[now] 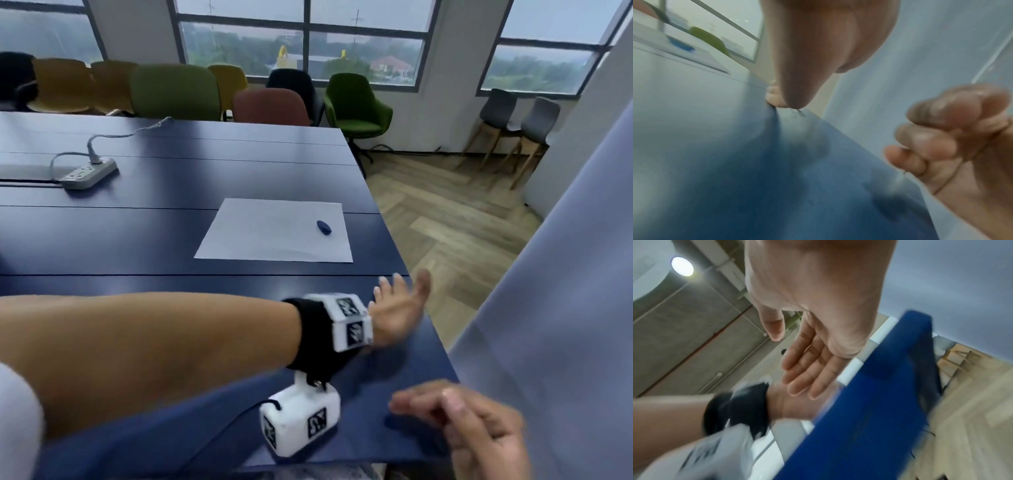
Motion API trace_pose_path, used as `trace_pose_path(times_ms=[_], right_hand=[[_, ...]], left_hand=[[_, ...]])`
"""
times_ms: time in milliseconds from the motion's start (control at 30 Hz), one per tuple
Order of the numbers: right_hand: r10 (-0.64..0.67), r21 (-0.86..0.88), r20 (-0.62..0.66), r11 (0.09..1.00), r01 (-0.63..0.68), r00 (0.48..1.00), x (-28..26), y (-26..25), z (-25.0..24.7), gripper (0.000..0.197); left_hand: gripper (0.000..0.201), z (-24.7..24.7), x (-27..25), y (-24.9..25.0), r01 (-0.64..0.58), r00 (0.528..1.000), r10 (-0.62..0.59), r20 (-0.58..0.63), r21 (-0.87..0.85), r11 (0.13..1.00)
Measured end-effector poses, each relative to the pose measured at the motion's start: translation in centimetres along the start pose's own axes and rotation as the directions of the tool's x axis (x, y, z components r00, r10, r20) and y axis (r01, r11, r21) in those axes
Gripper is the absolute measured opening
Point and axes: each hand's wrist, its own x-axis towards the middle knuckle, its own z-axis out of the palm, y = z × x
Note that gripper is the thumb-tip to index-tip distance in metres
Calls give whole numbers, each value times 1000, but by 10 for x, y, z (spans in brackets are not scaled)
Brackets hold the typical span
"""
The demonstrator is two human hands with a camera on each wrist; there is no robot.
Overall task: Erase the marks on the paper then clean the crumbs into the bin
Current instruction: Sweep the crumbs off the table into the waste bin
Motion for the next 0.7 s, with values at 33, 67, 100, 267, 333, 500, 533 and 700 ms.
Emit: trace_pose_path(times_ms=[33, 67, 100, 267, 333, 500, 533, 700], right_hand=[[50, 45, -34, 998, -48, 998, 9, -12, -9, 48], [53, 31, -60, 998, -51, 997, 18, -25, -19, 50], [38, -24, -66, 999, -40, 997, 30, -40, -28, 44], [73, -341, 0, 937, -69, 997, 103, -83, -86, 30], [179, -413, -12, 895, -168, 984, 135, -66, -111, 23], [595, -660, -121, 550, -512, 795, 177, 55, -165, 25], [656, -725, -160, 429, -539, 738, 172, 87, -173, 24], [876, -729, -325, 7, -685, 356, 89, 219, -197, 31]], left_hand=[[93, -14, -1, -2, -20, 1000, 21, 21, -35, 999], [89, -27, 0, -5, -16, 999, 18, 28, -37, 999], [95, -40, 2, -11, -8, 1000, 9, 22, -17, 1000], [56, -80, -4, -11, -43, 999, 35, 30, 354, 934], [49, -86, -10, -7, -79, 996, 48, 74, 519, 851], [93, -84, 3, -13, -170, 975, -18, 221, 795, 583], [95, -85, 7, -13, -183, 964, -64, 257, 821, 540], [117, -86, 26, -15, -266, 907, -239, 346, 912, 311]])
